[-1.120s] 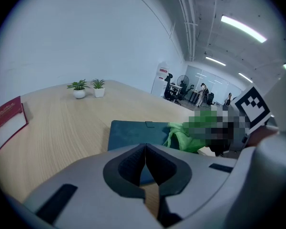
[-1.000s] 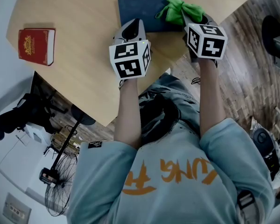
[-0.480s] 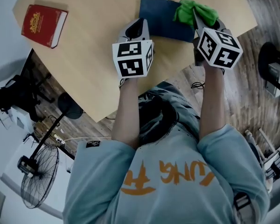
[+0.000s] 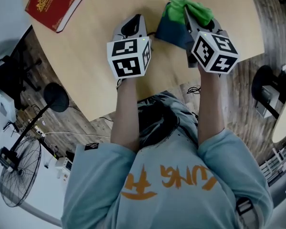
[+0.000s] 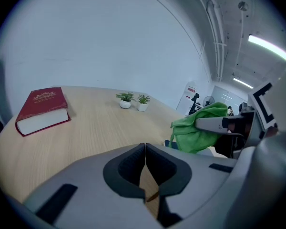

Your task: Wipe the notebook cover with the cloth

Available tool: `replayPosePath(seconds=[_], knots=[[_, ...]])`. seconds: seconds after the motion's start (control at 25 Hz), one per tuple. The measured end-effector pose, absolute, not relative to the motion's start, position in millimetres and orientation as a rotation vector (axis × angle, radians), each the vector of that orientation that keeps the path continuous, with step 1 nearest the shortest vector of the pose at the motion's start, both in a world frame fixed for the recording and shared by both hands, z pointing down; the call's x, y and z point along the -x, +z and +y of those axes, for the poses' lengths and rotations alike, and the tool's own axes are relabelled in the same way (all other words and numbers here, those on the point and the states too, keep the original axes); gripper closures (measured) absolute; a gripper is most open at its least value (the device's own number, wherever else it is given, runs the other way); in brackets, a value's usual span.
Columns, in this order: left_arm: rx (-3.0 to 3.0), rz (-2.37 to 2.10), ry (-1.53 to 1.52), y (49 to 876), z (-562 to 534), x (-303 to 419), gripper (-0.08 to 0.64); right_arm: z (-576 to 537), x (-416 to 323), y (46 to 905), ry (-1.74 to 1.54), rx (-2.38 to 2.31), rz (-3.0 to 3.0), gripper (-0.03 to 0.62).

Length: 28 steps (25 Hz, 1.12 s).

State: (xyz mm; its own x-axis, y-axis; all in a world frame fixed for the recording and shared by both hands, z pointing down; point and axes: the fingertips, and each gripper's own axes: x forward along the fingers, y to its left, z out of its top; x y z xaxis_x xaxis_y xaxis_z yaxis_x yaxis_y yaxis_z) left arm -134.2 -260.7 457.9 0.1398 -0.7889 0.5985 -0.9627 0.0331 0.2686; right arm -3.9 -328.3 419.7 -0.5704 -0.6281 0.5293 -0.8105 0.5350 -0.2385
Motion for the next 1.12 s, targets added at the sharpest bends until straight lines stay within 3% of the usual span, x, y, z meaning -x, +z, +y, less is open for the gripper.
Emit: replayPosePath(seconds=[0.4,1.12], knots=[[-1.728,-1.729,0.31,464,-264,175,0.538,-336,52,454,0.677,-1.079,-2.367,0.506],[-1.764,-1.637,0.364,485,-274,147,0.538,-338,24,489,0.73,-1.143,-2.263,0.506]])
